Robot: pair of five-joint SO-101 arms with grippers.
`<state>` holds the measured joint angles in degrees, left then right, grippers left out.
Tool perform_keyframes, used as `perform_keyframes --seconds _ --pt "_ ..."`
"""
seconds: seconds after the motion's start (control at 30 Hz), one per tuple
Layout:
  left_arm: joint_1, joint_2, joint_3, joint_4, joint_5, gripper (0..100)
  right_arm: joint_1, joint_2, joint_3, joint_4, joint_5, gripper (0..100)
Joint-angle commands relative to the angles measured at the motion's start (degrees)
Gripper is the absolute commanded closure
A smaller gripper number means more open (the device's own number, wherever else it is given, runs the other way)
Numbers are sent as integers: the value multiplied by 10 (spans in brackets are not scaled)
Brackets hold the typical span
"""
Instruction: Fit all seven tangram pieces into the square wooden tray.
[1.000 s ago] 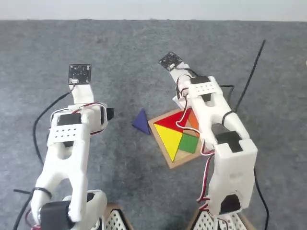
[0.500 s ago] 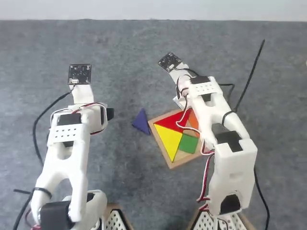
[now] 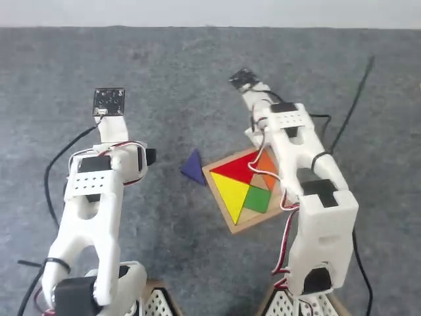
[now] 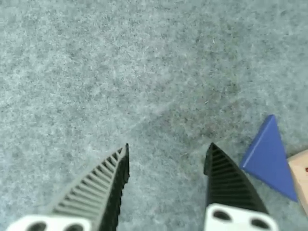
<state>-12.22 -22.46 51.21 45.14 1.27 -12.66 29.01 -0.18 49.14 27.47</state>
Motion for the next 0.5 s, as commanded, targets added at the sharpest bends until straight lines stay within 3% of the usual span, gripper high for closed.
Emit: perform_keyframes --seconds 0.0,0.3,0.47 --pt "2 -4 -5 -11 -5 759 51 -58 -22 20 -20 892" --pt "3 -4 -5 -11 -5 759 145 -96 -20 35 -15 890" --pt "4 -4 -5 -11 -5 759 156 -118 -21 96 8 892"
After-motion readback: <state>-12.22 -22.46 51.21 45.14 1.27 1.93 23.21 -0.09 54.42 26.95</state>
